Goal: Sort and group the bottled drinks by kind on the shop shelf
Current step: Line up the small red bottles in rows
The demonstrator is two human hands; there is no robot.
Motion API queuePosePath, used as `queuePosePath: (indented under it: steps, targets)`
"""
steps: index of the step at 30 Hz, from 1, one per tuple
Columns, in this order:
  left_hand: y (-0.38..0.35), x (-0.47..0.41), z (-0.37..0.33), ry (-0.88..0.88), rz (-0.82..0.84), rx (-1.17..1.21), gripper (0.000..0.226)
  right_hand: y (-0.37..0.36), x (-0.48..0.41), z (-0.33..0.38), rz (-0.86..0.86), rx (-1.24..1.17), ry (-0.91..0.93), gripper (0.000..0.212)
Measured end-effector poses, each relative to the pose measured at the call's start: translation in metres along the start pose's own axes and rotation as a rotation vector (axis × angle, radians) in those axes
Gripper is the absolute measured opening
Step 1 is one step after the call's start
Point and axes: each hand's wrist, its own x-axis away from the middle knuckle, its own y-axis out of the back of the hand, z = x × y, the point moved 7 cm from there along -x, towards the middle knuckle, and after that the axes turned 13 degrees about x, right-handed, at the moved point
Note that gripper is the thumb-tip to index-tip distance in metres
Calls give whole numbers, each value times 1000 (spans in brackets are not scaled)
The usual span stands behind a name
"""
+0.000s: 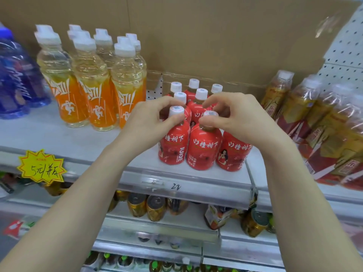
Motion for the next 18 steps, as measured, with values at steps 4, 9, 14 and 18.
queuePosePath:
  steps: [4,9,14,18]
  targets:
    - [3,1,1,28,21,25,25,-2,3,3,-35,-18,-11,18]
    - [6,0,2,48,-62,6,26,-3,3,1,-34,-33,-10,19]
    - [3,2,-3,43,-61,-51,33,-5,2,-1,-28,-52,-7,19]
    - [3,2,-6,17,-53,-46,31,11,11,-6,-188,-96,-15,18]
